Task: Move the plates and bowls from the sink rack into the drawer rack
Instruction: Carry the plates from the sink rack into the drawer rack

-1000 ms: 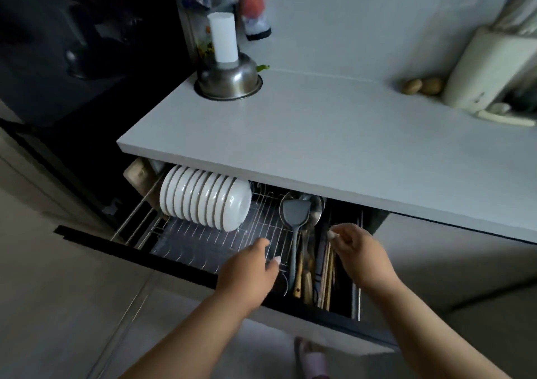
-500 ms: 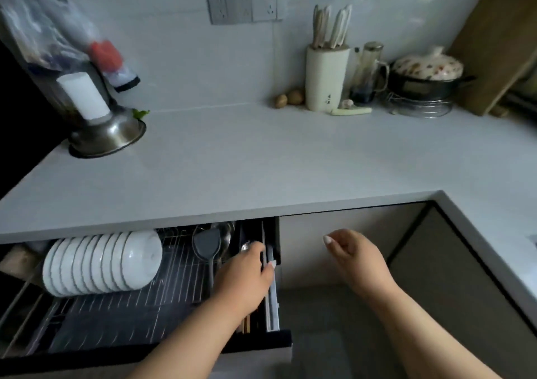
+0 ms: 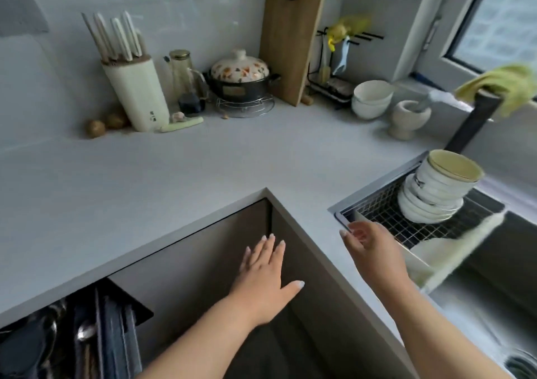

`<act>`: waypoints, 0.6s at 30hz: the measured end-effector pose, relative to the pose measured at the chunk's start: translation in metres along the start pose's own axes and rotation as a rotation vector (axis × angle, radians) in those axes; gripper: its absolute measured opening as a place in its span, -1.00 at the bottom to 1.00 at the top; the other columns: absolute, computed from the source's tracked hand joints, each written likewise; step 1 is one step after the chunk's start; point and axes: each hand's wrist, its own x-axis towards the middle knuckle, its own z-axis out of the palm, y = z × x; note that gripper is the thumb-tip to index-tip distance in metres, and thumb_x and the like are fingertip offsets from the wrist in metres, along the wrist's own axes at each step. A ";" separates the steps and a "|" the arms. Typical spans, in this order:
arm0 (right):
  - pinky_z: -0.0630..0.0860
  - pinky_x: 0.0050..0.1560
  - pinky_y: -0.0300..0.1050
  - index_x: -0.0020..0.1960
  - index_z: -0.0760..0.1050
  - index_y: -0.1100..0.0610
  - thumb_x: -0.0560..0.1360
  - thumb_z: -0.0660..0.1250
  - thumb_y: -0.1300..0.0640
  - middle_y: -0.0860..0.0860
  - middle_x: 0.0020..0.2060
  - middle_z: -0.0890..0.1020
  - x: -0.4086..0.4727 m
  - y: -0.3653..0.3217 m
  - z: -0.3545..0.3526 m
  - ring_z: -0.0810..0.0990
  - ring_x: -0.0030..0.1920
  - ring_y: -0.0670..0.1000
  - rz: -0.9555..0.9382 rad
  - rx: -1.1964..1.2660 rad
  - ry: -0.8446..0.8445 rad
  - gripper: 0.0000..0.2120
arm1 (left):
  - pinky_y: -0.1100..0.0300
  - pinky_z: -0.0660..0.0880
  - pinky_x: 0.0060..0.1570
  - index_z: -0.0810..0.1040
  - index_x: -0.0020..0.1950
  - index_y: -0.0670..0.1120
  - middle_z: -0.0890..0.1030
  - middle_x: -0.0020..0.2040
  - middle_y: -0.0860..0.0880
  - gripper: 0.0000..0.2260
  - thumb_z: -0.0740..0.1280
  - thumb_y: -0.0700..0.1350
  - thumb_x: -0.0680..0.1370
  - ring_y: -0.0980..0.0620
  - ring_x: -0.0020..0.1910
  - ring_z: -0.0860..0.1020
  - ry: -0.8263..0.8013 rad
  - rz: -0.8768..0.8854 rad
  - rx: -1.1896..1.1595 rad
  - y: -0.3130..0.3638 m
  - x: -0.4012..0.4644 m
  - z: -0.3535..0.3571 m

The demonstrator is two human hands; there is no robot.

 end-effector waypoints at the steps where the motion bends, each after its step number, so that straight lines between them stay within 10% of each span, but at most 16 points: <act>1: 0.48 -0.01 -0.06 0.11 0.56 0.11 0.50 0.34 -0.04 0.02 -0.04 0.60 0.004 0.013 -0.004 0.54 -0.01 0.03 0.010 -0.052 0.027 -0.72 | -0.02 -0.32 0.49 -0.27 0.57 -0.02 -0.32 0.56 -0.01 -0.26 0.02 0.30 0.58 0.06 0.49 -0.39 -0.022 0.028 0.024 0.010 0.010 0.003; 11: 0.44 -0.05 0.00 0.03 0.62 0.20 0.32 0.55 0.05 0.13 -0.13 0.56 0.027 0.091 -0.005 0.50 -0.05 0.19 -0.010 -0.304 0.146 -0.65 | -0.12 -0.36 0.46 -0.35 0.54 -0.01 -0.40 0.53 -0.06 -0.26 0.00 0.30 0.59 0.01 0.45 -0.48 -0.152 0.177 0.185 0.082 0.073 0.032; 18: 0.27 -0.29 -0.13 -0.39 0.53 0.23 0.28 0.53 0.24 0.05 -0.43 0.49 0.036 0.107 -0.001 0.49 -0.36 0.18 -0.109 -0.302 0.092 -0.80 | -0.17 -0.41 0.42 -0.38 0.53 -0.01 -0.42 0.52 -0.06 -0.28 -0.07 0.32 0.58 0.00 0.46 -0.47 -0.164 0.131 0.262 0.089 0.078 0.036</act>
